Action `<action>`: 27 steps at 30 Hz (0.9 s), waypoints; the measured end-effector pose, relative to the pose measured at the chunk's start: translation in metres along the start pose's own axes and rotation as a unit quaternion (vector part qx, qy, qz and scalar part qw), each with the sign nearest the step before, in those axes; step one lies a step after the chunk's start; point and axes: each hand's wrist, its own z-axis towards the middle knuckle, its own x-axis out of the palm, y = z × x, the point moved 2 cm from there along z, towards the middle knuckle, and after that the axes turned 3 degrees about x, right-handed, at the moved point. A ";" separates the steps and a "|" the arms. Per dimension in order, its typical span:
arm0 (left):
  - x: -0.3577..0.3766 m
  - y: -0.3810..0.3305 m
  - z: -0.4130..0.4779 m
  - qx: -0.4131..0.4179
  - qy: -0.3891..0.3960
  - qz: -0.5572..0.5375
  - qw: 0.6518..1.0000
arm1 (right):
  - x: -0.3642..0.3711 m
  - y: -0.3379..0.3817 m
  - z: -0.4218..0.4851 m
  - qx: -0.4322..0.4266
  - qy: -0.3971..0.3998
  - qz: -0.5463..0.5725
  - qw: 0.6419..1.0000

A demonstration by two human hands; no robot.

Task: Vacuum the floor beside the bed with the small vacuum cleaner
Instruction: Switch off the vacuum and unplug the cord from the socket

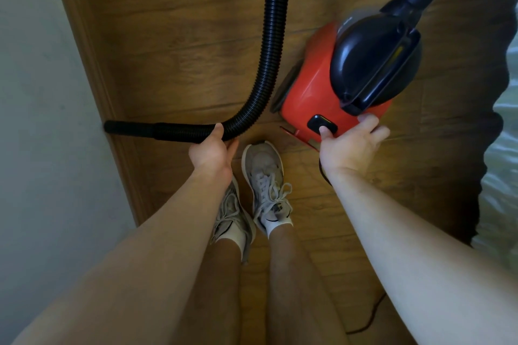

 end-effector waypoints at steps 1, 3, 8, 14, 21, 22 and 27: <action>0.001 0.000 0.002 -0.004 0.003 -0.001 1.000 | 0.000 0.000 0.000 0.000 -0.002 -0.002 1.000; 0.003 -0.002 0.003 -0.014 0.009 -0.002 1.000 | 0.000 0.001 -0.001 0.002 -0.005 -0.006 1.000; 0.005 -0.009 0.006 -0.032 0.034 0.007 0.999 | -0.001 0.002 -0.005 0.001 -0.010 -0.020 1.000; 0.005 -0.019 0.007 -0.016 0.049 0.058 0.997 | -0.005 0.005 -0.009 -0.007 -0.009 -0.054 0.998; -0.005 -0.036 0.001 0.040 0.046 0.127 0.990 | -0.008 0.011 -0.021 -0.033 0.026 -0.078 0.996; -0.007 -0.039 0.000 0.050 0.048 0.142 0.987 | -0.009 0.012 -0.022 -0.042 0.035 -0.089 0.995; -0.013 -0.056 -0.011 0.122 0.071 0.256 0.956 | -0.017 0.009 -0.032 -0.096 0.073 -0.159 0.980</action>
